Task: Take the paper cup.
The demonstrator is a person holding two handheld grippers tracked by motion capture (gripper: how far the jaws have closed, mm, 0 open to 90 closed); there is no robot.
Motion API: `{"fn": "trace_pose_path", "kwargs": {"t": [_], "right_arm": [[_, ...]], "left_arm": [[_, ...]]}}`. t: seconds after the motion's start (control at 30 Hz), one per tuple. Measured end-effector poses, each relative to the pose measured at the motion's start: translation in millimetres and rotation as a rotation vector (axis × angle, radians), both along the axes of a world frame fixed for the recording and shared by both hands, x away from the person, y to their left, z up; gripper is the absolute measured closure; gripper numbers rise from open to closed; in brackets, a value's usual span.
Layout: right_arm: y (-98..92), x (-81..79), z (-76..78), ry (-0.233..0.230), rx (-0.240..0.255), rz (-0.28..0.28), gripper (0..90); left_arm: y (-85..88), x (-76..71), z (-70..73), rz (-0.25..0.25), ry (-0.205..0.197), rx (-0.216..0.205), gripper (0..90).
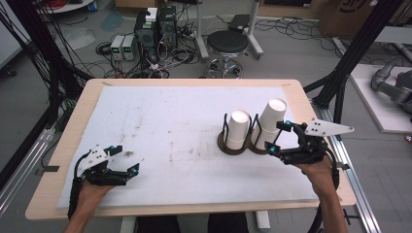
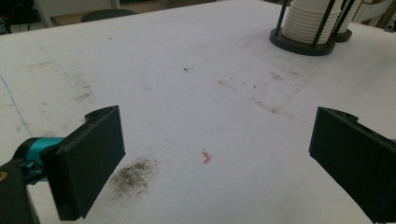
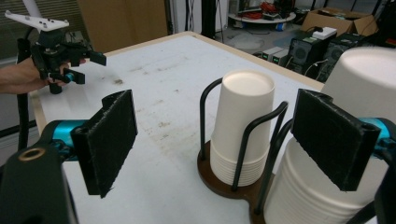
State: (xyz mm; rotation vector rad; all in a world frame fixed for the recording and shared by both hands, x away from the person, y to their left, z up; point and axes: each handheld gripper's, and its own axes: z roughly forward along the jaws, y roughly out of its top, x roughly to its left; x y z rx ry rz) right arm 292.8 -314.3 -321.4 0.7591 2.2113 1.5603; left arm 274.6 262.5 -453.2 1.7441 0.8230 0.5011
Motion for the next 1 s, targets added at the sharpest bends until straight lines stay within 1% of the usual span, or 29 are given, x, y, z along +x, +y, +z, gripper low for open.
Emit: {"fn": "trace_pose_path", "kwargs": {"t": [0.03,0.1,0.2,0.27,0.3,0.33,0.4,0.43,0.6,0.63,0.7,0.77,0.8,0.83,0.87,1.0], "right_arm": [[-2.2,2.2,8.7,-0.002,-0.008,-0.002,14.9],[-3.8,3.9,16.6,-0.007,-0.017,-0.005,15.0],[-6.0,7.6,27.1,-0.009,-0.03,-0.009,15.0],[-7.1,11.9,34.3,-0.003,-0.054,-0.014,15.0],[-7.1,11.9,34.3,-0.003,-0.054,-0.014,15.0],[-8.5,16.4,42.4,0.004,-0.075,-0.017,15.2],[-10.1,21.7,50.3,0.021,-0.095,-0.014,15.5],[-11.0,24.6,54.1,0.026,-0.115,-0.013,15.8],[-13.7,36.8,71.2,0.058,-0.192,-0.037,15.8],[-13.7,39.9,74.9,0.058,-0.219,-0.036,15.8],[-12.6,45.0,82.6,0.08,-0.269,-0.039,15.8],[-11.4,49.7,89.9,0.1,-0.3,-0.038,15.8],[-10.8,52.2,93.3,0.102,-0.315,-0.042,15.8],[-10.8,52.2,93.3,0.102,-0.315,-0.042,15.8],[-9.3,56.9,99.2,0.114,-0.337,-0.04,15.8],[-5.4,66.8,105.8,0.143,-0.397,-0.049,15.9]], "left_arm": [[-0.3,0.9,-0.1,-0.002,0.007,0.0,3.3],[-0.4,1.5,0.0,-0.002,0.011,0.0,3.3],[-0.6,1.7,-0.1,-0.003,0.014,0.001,3.3],[-0.7,1.8,-0.1,-0.004,0.018,0.0,3.3],[-0.7,1.8,-0.1,-0.004,0.018,0.0,3.3],[-0.7,1.7,0.0,-0.004,0.018,0.0,3.3],[-0.8,1.4,-0.1,-0.004,0.014,0.001,3.3],[-1.1,1.5,-0.1,-0.004,0.015,0.001,3.3],[-1.3,2.0,0.0,-0.009,0.017,0.012,3.3],[-1.7,2.0,0.0,-0.009,0.02,0.011,3.3],[-1.9,2.0,0.0,-0.008,0.021,0.013,3.3],[-2.0,2.0,0.0,-0.008,0.021,0.014,3.3],[-2.2,2.2,0.0,-0.009,0.02,0.015,3.3],[-2.2,2.2,0.0,-0.009,0.02,0.015,3.3],[-2.3,2.3,0.0,-0.01,0.021,0.017,3.3],[-2.5,2.6,0.0,-0.012,0.023,0.021,3.3]]}}
